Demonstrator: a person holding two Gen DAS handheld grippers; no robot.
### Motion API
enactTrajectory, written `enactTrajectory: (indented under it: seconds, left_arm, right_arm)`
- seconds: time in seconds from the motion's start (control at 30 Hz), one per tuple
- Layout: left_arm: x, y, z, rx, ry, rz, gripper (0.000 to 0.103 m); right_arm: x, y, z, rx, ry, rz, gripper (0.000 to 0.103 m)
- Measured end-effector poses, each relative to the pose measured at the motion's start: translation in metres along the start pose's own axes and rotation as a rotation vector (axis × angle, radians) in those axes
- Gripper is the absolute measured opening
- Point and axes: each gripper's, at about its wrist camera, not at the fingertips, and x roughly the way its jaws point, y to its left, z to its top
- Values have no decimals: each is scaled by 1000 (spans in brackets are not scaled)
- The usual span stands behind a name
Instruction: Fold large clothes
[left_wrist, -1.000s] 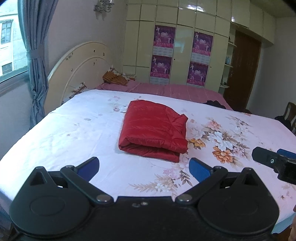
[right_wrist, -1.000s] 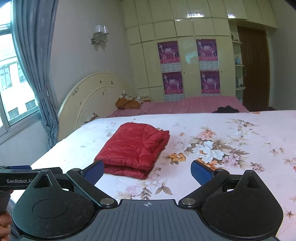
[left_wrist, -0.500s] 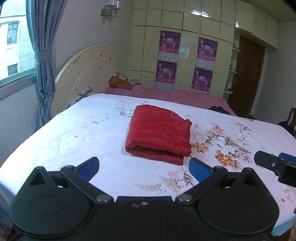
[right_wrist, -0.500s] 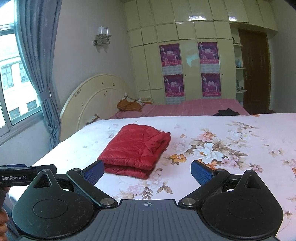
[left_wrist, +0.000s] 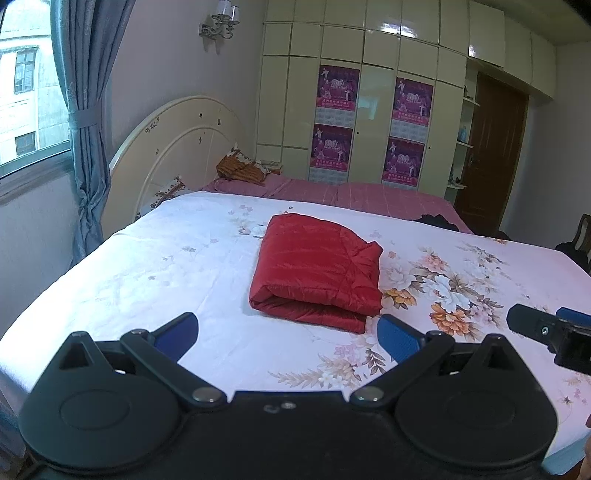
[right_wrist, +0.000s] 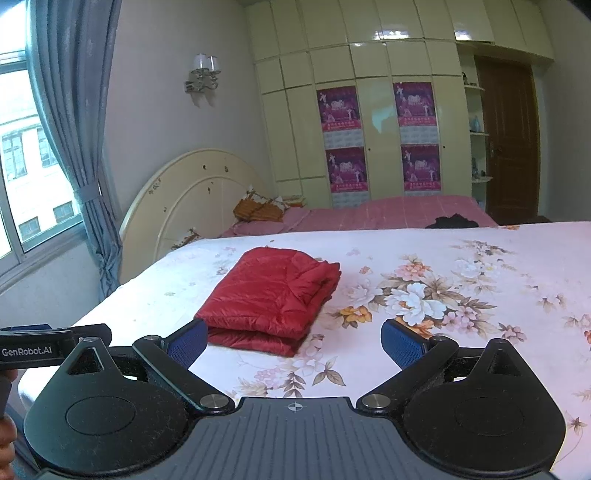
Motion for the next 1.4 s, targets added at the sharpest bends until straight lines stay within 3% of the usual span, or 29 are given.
enactTrajectory:
  seconds: [1.4]
  left_arm:
    - [10,2,2,17,16,3,103]
  right_arm:
    - [12,3,-4,5,15,7,99]
